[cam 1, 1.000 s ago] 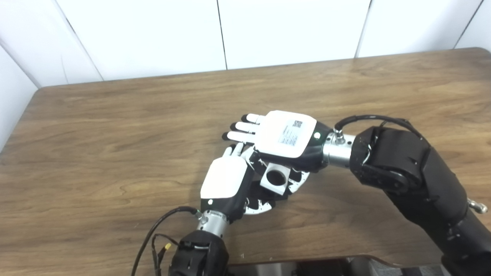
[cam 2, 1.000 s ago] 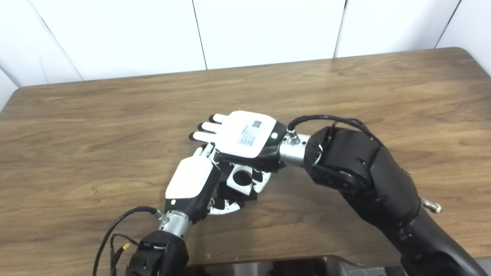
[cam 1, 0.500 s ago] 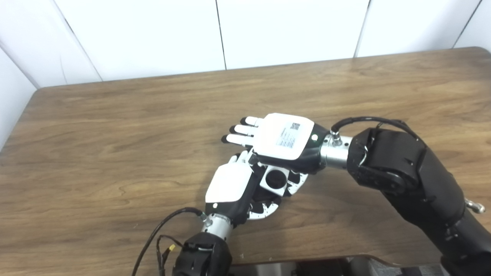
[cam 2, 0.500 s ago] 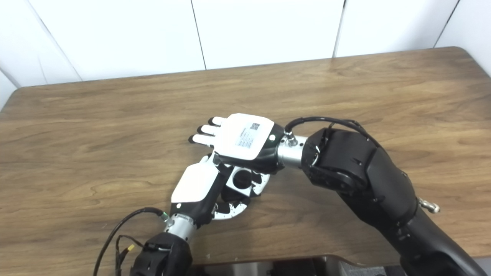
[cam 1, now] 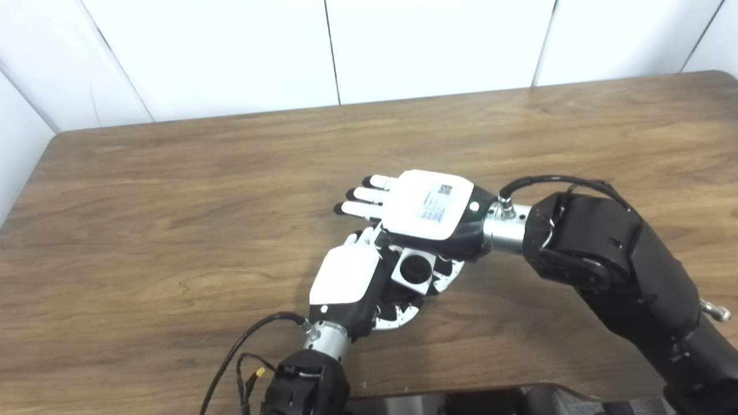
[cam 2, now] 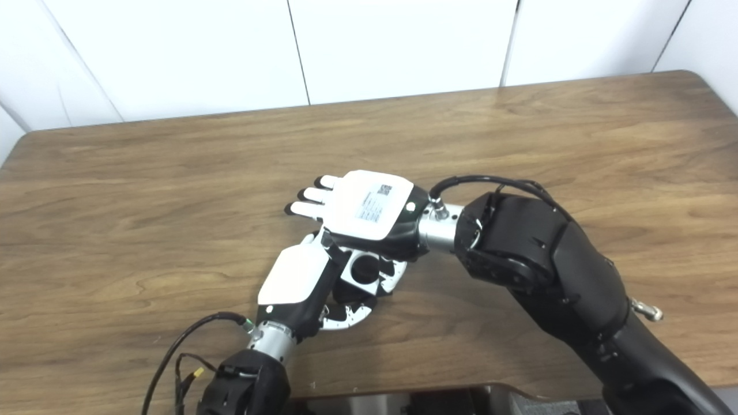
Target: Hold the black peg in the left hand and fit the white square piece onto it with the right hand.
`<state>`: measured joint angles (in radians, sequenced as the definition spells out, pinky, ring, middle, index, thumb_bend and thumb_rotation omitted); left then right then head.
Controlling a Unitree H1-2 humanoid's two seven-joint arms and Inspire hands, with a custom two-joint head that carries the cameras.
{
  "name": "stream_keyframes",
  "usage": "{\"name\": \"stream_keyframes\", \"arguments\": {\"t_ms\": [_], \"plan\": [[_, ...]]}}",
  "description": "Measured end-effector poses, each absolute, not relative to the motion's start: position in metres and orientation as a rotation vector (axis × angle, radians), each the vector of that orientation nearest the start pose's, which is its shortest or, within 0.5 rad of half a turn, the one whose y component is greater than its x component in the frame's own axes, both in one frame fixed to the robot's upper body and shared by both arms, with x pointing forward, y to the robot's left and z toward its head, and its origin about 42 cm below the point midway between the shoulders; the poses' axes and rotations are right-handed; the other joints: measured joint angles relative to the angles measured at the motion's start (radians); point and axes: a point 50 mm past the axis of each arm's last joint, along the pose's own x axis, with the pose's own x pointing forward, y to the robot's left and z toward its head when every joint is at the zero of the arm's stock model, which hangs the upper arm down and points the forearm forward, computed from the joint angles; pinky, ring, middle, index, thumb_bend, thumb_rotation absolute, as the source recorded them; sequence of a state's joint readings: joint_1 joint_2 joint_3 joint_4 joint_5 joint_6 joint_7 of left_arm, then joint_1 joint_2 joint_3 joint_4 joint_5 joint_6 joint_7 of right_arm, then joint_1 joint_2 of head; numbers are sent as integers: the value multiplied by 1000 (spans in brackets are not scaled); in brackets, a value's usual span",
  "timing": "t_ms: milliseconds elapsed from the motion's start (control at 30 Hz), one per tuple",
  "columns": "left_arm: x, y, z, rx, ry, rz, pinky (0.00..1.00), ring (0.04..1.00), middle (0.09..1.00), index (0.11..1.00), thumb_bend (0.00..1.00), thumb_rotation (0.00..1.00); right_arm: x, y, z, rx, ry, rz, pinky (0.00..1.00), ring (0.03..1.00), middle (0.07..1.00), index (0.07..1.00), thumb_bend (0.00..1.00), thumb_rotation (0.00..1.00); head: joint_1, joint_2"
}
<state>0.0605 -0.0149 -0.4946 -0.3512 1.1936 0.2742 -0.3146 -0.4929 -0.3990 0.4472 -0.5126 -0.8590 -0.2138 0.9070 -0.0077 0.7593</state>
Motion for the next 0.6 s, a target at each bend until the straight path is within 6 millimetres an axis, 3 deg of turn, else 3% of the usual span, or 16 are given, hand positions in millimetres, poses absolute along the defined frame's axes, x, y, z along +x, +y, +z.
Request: {"name": "stream_keyframes", "arguments": {"t_ms": [600], "plan": [[233,87,162,1110,-128,-345,986,971,904,574,678,203,308,-146,289,-1678,-672,961,1000,1000,1000,492,522,147,6,3]]}}
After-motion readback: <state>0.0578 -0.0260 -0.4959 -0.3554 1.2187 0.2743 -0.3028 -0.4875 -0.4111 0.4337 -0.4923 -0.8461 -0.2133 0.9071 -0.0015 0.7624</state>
